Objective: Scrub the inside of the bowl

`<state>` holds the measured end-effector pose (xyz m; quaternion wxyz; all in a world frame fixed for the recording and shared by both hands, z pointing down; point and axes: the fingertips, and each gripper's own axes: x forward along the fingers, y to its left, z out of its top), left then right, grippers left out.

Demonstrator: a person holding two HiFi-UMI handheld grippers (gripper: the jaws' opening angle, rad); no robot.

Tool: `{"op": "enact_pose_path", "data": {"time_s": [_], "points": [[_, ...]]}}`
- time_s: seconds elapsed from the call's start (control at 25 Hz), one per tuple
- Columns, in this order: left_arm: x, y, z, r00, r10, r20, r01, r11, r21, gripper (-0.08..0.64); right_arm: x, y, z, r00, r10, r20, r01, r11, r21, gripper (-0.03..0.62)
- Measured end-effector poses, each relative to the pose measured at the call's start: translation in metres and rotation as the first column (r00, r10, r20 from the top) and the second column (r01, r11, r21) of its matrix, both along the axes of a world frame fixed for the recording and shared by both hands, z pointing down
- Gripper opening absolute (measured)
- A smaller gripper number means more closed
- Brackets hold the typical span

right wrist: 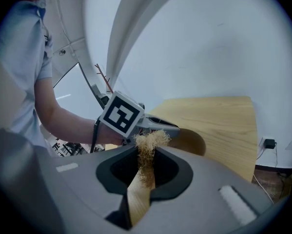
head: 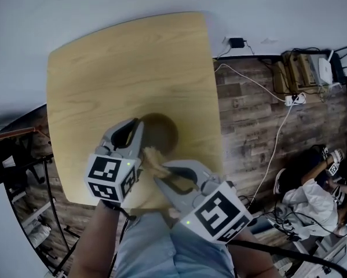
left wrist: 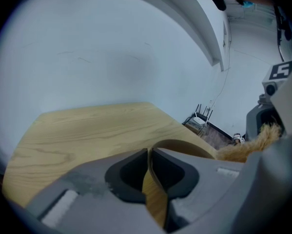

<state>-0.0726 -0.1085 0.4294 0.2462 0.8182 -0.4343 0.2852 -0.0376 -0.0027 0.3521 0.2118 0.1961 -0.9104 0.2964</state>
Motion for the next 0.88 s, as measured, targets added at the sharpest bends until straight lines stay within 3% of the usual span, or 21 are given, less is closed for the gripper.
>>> {"op": "enact_pose_path", "data": {"time_s": [0.4, 0.6, 0.72, 0.88], "points": [[-0.011, 0.012, -0.015, 0.993, -0.092, -0.07, 0.096, 0.994, 0.049, 0.054, 0.034, 0.013, -0.017, 0.996, 0.088, 0.018, -0.089, 0.993, 0.071, 0.06], [-0.019, 0.025, -0.044, 0.988, -0.134, -0.074, 0.141, 0.984, 0.111, 0.053, 0.05, 0.01, -0.037, 0.99, 0.136, 0.04, -0.14, 0.981, 0.136, 0.061], [-0.027, 0.04, -0.075, 0.981, -0.175, -0.09, 0.188, 0.967, 0.17, 0.052, 0.057, 0.009, -0.055, 0.987, 0.153, 0.058, -0.161, 0.969, 0.189, 0.061], [-0.039, 0.067, -0.115, 0.963, -0.241, -0.124, 0.266, 0.929, 0.256, 0.051, 0.065, 0.01, -0.068, 0.987, 0.146, 0.071, -0.159, 0.952, 0.261, 0.063]]}}
